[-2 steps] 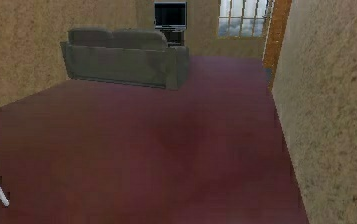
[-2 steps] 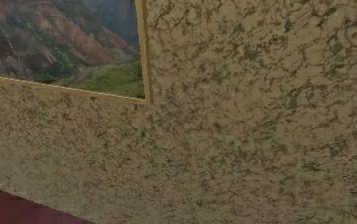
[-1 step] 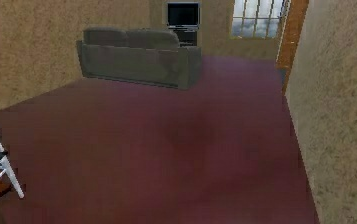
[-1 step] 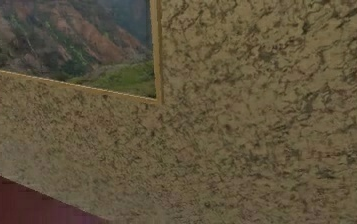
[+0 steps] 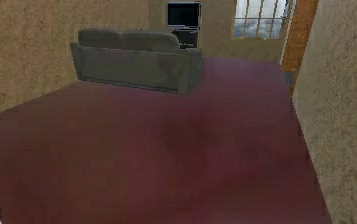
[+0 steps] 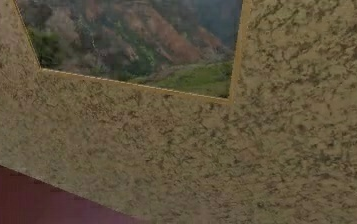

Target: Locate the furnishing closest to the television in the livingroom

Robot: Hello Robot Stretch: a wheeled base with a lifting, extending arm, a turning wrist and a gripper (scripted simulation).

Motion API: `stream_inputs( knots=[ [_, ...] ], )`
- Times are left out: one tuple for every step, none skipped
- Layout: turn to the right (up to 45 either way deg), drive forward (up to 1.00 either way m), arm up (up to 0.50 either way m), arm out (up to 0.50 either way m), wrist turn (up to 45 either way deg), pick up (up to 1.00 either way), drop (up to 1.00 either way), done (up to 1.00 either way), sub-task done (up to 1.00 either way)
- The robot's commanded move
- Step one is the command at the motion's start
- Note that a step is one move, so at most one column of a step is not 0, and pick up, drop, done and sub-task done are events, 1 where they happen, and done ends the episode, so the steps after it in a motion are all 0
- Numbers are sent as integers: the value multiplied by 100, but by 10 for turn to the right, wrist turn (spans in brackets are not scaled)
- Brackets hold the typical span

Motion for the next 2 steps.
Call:
stream_inputs(
  knots=[
    [-300,0,0,0,0,0,0,0,0],
    [0,85,0,0,0,0,0,0,0]
  ],
)
